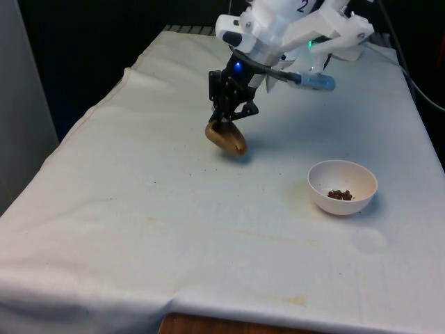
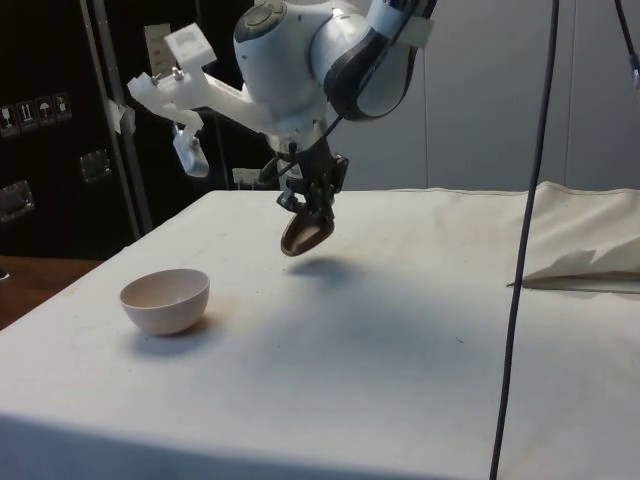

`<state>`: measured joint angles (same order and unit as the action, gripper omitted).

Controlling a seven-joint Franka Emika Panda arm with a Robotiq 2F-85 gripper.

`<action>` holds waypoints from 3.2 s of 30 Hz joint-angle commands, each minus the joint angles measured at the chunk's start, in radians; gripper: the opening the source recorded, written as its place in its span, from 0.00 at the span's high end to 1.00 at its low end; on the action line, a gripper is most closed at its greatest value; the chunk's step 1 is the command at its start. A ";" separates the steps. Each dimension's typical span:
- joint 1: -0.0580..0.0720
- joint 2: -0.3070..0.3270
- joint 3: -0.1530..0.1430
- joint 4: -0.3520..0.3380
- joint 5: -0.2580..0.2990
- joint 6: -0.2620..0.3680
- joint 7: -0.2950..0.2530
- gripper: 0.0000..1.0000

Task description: Pour the coffee beans from the cup into the bowl.

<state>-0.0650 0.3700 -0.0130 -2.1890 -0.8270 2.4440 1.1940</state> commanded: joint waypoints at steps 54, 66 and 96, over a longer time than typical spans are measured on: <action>-0.008 -0.020 -0.091 -0.075 0.257 0.237 -0.171 0.00; 0.005 -0.106 -0.089 -0.077 0.260 0.160 -0.180 0.00; 0.044 -0.305 -0.070 -0.046 0.262 -0.049 -0.197 0.00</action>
<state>-0.0220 0.0740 -0.0870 -2.2360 -0.5850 2.4080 1.0130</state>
